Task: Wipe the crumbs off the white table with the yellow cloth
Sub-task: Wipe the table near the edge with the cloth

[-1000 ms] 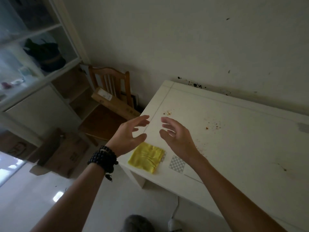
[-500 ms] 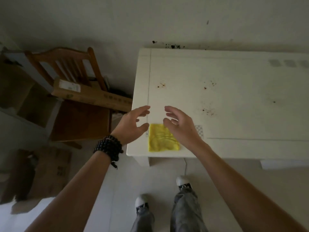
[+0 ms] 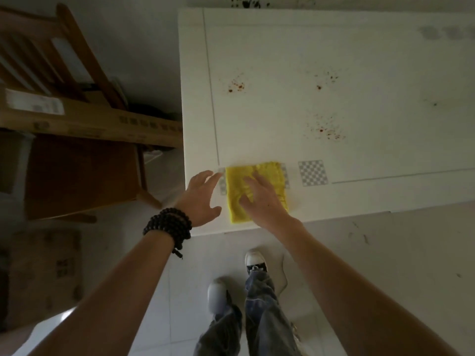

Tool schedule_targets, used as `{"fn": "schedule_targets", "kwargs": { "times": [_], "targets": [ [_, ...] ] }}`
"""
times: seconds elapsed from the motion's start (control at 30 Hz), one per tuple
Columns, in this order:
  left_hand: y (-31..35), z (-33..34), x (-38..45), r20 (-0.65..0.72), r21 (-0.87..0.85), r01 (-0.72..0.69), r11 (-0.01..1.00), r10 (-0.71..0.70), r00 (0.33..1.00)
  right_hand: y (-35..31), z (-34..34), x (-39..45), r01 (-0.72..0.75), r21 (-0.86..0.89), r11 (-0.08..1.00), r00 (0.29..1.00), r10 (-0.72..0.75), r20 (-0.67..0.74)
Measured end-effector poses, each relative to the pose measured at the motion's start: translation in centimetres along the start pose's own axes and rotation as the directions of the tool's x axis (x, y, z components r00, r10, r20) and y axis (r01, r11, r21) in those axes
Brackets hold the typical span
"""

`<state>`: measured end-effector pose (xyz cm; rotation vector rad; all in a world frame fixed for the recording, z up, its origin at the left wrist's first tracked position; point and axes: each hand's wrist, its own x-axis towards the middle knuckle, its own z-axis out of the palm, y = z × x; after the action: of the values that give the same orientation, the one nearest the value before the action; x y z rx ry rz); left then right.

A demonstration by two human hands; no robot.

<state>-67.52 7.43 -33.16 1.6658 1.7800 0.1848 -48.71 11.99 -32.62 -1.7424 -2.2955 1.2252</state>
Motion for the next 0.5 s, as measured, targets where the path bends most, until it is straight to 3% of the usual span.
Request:
{"fn": "schedule_targets", "kwargs": {
  "times": [0.1, 0.2, 0.5],
  "targets": [
    [-1.3, 0.9, 2.2, 0.058, 0.199, 0.04, 0.979, -0.053, 0.997, 1.4, 1.9, 2.5, -0.018, -0.217, 0.976, 0.999, 0.024, 0.027],
    [-2.1, 1.3, 4.0, 0.042, 0.28, 0.043, 0.959, -0.057, 0.998, 2.6, 3.4, 3.6, -0.025, -0.344, 0.939, 0.998, 0.044, 0.048],
    [-3.6, -1.0, 9.8, -0.023, 0.333, 0.044, 0.942, -0.038, 0.999, 3.7, 3.6, 7.5, -0.046, -0.401, 0.915, 0.996, 0.073, 0.054]
  ]
}}
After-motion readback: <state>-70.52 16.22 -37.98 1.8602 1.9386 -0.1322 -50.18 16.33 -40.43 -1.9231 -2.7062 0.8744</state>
